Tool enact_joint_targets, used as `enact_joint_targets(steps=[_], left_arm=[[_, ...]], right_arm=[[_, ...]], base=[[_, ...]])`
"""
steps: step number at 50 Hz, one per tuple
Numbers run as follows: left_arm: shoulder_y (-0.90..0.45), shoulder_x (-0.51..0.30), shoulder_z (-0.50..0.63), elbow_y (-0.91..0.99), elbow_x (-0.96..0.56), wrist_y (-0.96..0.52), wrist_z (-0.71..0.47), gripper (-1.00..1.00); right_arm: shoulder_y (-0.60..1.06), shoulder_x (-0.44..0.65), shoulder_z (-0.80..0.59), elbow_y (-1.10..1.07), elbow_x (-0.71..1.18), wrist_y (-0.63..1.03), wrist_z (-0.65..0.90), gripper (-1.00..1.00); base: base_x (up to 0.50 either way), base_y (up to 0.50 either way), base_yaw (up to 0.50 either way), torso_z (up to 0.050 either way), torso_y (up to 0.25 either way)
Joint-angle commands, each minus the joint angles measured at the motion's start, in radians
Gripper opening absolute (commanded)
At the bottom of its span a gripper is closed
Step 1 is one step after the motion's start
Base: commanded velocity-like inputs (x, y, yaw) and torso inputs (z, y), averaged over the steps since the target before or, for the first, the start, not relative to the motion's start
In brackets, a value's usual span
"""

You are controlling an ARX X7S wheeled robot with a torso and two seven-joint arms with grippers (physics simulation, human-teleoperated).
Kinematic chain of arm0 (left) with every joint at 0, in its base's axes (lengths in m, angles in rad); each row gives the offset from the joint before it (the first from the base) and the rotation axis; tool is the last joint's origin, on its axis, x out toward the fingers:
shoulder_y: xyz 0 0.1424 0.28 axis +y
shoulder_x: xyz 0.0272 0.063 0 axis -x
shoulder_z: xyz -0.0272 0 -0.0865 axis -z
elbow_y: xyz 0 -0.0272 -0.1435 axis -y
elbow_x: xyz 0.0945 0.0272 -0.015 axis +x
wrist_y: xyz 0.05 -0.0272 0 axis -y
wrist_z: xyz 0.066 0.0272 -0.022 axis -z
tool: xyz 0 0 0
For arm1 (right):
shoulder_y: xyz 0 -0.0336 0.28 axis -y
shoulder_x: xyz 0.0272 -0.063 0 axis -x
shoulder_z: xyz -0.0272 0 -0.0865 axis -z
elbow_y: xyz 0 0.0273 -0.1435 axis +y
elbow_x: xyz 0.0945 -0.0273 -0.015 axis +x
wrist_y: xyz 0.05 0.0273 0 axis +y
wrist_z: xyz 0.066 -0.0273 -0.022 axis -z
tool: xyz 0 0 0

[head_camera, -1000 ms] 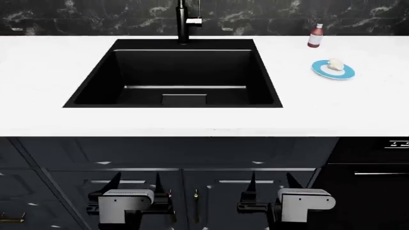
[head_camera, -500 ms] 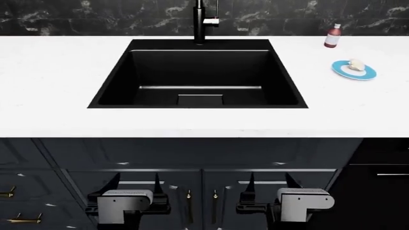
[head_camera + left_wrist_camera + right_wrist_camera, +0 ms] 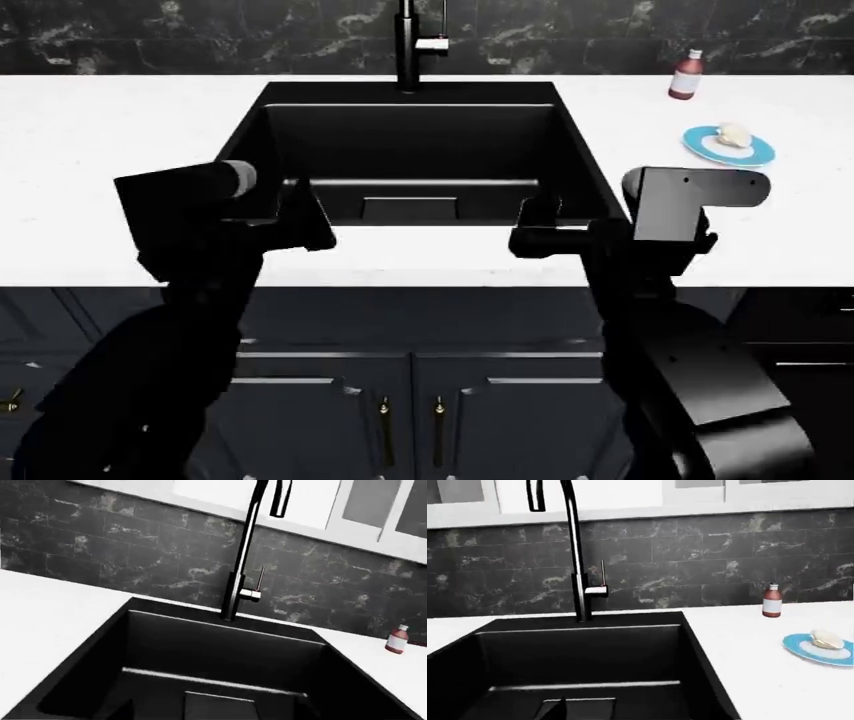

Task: Pick the scallop from the counter and place it in the sink. Then turn on the sink faucet.

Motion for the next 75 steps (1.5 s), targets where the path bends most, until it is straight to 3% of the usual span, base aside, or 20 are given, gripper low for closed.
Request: enact_joint_targets(steps=[1, 3, 5, 7, 10, 20, 23, 25, 28, 29, 33, 40, 75], left_arm=[[-0.931, 0.04, 0.028, -0.544, 0.311, -0.098, 0.315, 1.0], [-0.964, 0.039, 0.028, -0.844, 0.521, -0.04, 0.306, 1.0], [-1.003, 0.038, 0.031, -1.144, 0.526, 0.028, 0.296, 1.0], [-1.053, 0.038, 0.034, -1.317, 0.53, 0.109, 0.286, 1.0], [-1.161, 0.045, 0.049, -1.64, 0.546, 0.288, 0.255, 1.0], [-1.105, 0.055, 0.027, -1.647, 0.529, 0.221, 0.145, 1.0], [-1.057, 0.05, 0.069, -1.647, 0.558, 0.347, 0.109, 1.0], [-1.066, 0.045, 0.07, -1.647, 0.552, 0.261, 0.076, 1.0], [-1.077, 0.047, 0.093, -1.647, 0.552, 0.178, 0.096, 1.0], [-1.072, 0.057, 0.168, -1.647, 0.594, 0.158, 0.128, 1.0], [-1.069, 0.047, 0.14, -1.647, 0.545, 0.187, 0.096, 1.0], [-1.069, 0.037, 0.197, -1.647, 0.551, 0.158, 0.073, 1.0], [-1.065, 0.032, 0.182, -1.647, 0.526, 0.152, 0.082, 1.0]], right_arm=[[0.904, -0.112, -0.053, 0.517, -0.407, 0.134, -0.279, 1.0], [0.948, -0.116, -0.059, 0.817, -0.407, 0.072, -0.26, 1.0], [1.002, -0.121, -0.067, 1.117, -0.405, -0.002, -0.247, 1.0], [1.061, -0.131, -0.068, 1.417, -0.396, -0.082, -0.234, 1.0], [1.136, -0.151, -0.093, 1.661, -0.372, -0.206, -0.196, 1.0], [1.063, -0.15, -0.22, 1.662, -0.258, -0.187, -0.034, 1.0], [1.046, -0.149, -0.239, 1.662, -0.241, -0.202, -0.029, 1.0], [1.046, -0.144, -0.227, 1.662, -0.255, -0.202, -0.029, 1.0], [1.042, -0.14, -0.208, 1.662, -0.27, -0.205, -0.028, 1.0], [1.044, -0.138, -0.2, 1.662, -0.273, -0.205, -0.028, 1.0], [1.044, -0.139, -0.192, 1.662, -0.29, -0.207, -0.028, 1.0], [1.063, -0.133, -0.18, 1.662, -0.298, -0.202, -0.033, 1.0], [1.035, -0.129, -0.192, 1.662, -0.311, -0.206, -0.015, 1.0]], base=[[0.0, 0.0, 0.0, 0.05, 0.0], [0.0, 0.0, 0.0, 0.05, 0.0], [0.0, 0.0, 0.0, 0.05, 0.0], [0.0, 0.0, 0.0, 0.05, 0.0], [0.0, 0.0, 0.0, 0.05, 0.0], [0.3, 0.0, 0.0, 0.01, 0.0], [0.5, 0.0, 0.0, 0.0, 0.0], [0.5, 0.0, 0.0, 0.0, 0.0], [0.5, 0.0, 0.0, 0.0, 0.0], [0.5, 0.0, 0.0, 0.0, 0.0], [0.5, 0.0, 0.0, 0.0, 0.0], [0.5, 0.0, 0.0, 0.0, 0.0], [0.5, 0.0, 0.0, 0.0, 0.0]])
